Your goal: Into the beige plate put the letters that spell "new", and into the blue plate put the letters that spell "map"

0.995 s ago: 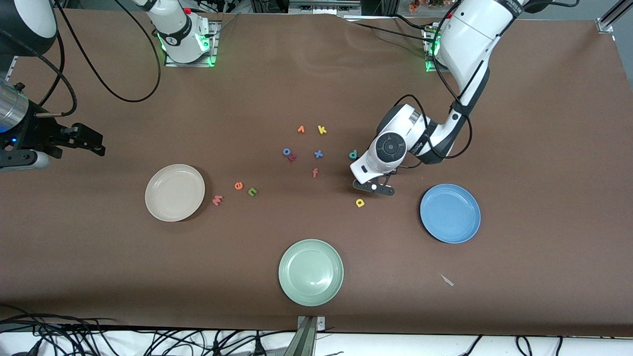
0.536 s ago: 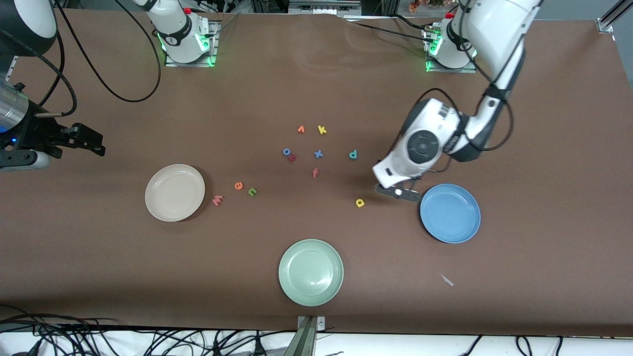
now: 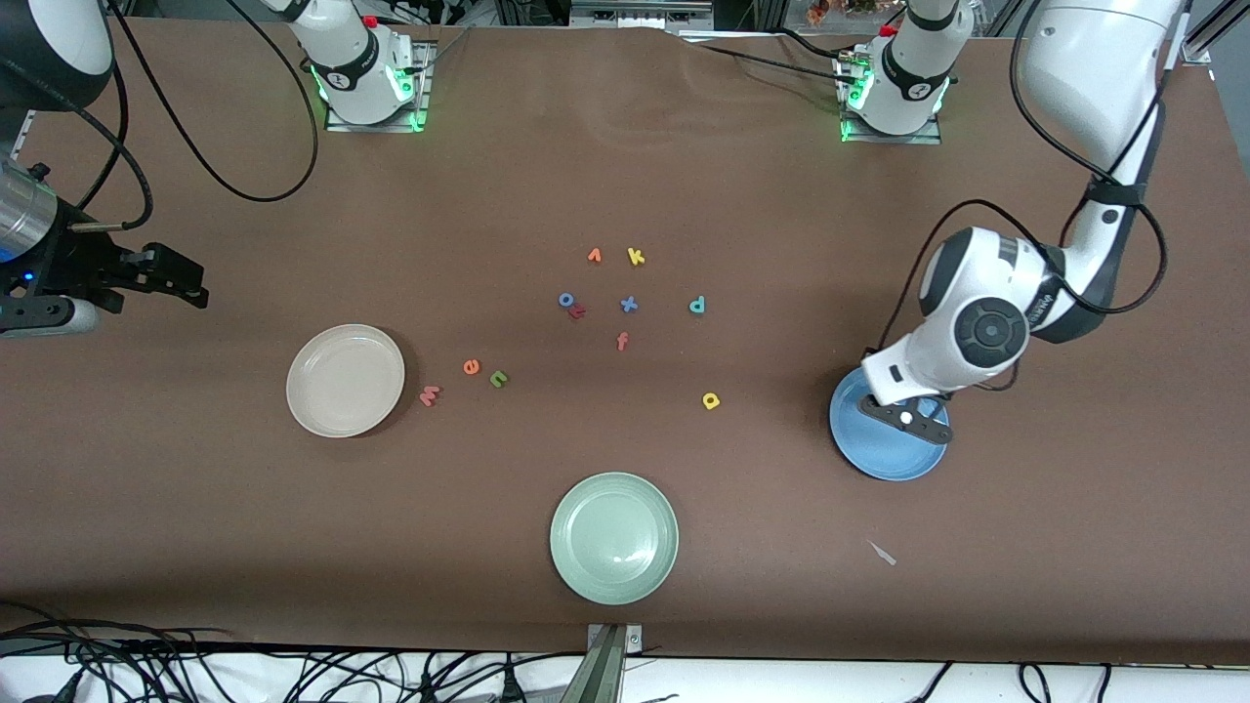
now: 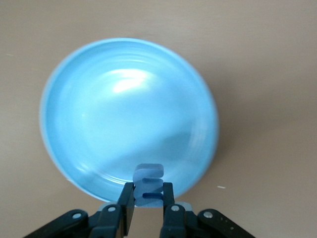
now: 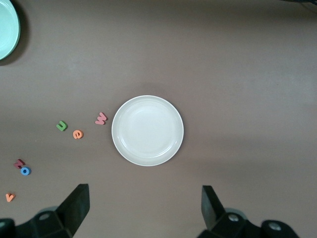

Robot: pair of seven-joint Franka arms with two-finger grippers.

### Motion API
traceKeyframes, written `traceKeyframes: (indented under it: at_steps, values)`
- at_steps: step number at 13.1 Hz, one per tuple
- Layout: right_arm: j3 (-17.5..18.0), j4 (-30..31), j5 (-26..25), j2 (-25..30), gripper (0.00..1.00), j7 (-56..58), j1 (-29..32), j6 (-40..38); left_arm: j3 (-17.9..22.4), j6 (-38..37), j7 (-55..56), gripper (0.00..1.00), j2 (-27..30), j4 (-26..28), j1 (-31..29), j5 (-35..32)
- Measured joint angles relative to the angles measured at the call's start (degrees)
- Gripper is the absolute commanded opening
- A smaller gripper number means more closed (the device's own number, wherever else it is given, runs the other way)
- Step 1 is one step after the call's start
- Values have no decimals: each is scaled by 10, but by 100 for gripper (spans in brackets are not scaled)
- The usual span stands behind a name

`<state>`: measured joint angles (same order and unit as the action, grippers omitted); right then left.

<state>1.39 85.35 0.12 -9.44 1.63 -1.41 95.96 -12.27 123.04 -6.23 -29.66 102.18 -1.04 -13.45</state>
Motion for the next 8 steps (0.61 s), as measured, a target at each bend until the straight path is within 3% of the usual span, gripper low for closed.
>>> traceKeyframes:
  at_steps: [2,3,4,8]
  values:
    - [1,1,0,-2,100,0,-2,-1,0,44,-4,9,-23,0,-9,-11]
    - [3,1,1,-5,100,0,-5,-1,0,61,-4,43,-35,0,-10,-12]
    - [5,1,2,-8,100,0,-13,-1,0,71,-4,97,-44,0,-11,-12]
    - [9,2,12,-41,100,-10,-63,5,-7,76,-4,100,-44,-12,-11,-12]
